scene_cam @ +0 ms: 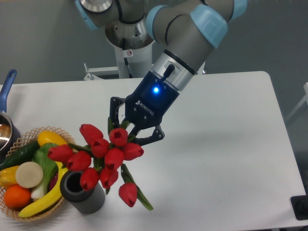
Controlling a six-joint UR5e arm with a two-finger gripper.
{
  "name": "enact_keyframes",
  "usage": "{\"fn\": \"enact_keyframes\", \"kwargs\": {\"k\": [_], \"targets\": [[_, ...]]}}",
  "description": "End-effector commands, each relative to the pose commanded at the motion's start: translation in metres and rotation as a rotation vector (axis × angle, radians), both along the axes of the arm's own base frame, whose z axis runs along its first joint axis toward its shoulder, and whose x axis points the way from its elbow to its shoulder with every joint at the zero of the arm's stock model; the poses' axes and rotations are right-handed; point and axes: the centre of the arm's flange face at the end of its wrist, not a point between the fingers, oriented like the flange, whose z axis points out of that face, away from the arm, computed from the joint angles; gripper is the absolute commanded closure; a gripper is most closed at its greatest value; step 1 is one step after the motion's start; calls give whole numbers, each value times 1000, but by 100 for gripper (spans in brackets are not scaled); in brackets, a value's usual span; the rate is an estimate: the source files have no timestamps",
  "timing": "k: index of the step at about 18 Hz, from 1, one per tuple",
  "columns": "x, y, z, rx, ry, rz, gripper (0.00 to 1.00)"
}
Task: Insert the flowers into the vase
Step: 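Carry the tulips toward the black vase and tilt stems over its opening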
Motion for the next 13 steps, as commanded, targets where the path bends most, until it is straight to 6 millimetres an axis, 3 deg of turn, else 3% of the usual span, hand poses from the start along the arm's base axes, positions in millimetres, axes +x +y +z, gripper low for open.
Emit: {"fn": "enact_keyframes", "kwargs": {"k": [5, 9, 13], "targets": [[-8, 6, 1, 79, -30, -45, 88], [-24, 25, 1, 117, -34, -77, 88], [-12, 42, 0, 126, -39, -116, 88]]}}
